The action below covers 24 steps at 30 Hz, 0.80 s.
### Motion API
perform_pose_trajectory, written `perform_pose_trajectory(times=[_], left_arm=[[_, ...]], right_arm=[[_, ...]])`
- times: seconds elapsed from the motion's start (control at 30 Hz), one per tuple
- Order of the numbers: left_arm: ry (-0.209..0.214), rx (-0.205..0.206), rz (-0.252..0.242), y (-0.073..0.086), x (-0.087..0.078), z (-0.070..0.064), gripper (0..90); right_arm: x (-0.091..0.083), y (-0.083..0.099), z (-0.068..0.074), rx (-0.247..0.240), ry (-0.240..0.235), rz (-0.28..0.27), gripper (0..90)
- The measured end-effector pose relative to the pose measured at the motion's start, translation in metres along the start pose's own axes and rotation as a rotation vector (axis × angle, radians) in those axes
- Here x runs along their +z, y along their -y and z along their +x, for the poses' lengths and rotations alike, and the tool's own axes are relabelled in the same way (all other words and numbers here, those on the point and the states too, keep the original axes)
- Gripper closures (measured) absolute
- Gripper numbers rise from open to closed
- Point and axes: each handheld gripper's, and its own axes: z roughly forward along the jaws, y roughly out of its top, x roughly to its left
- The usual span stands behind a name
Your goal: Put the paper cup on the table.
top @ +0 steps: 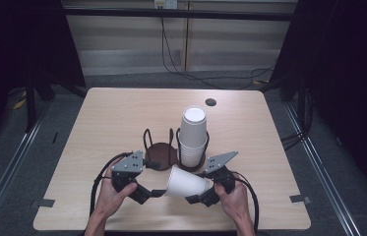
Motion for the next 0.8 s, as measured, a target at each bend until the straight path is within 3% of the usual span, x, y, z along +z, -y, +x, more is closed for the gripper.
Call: perform_pose_trajectory(times=[0.17,0.3,0.47,0.8], left_arm=[[-0.024,-0.016,-0.038,0.005,-0.005,-0.003,15.7],[-0.026,-0.037,-0.085,0.012,-0.009,-0.005,15.7],[-0.018,-0.072,-0.132,0.021,-0.011,-0.003,15.7],[-0.032,-0.079,-0.201,0.029,-0.009,-0.007,15.7]], right_arm=[[-0.002,0.001,0.001,-0.016,0.052,-0.075,22.9],[-0.003,0.003,0.001,-0.018,0.062,-0.126,22.9],[-0.003,0.005,0.0,-0.018,0.051,-0.188,22.9],[-0.001,0.008,-0.003,-0.023,0.008,-0.287,22.5]])
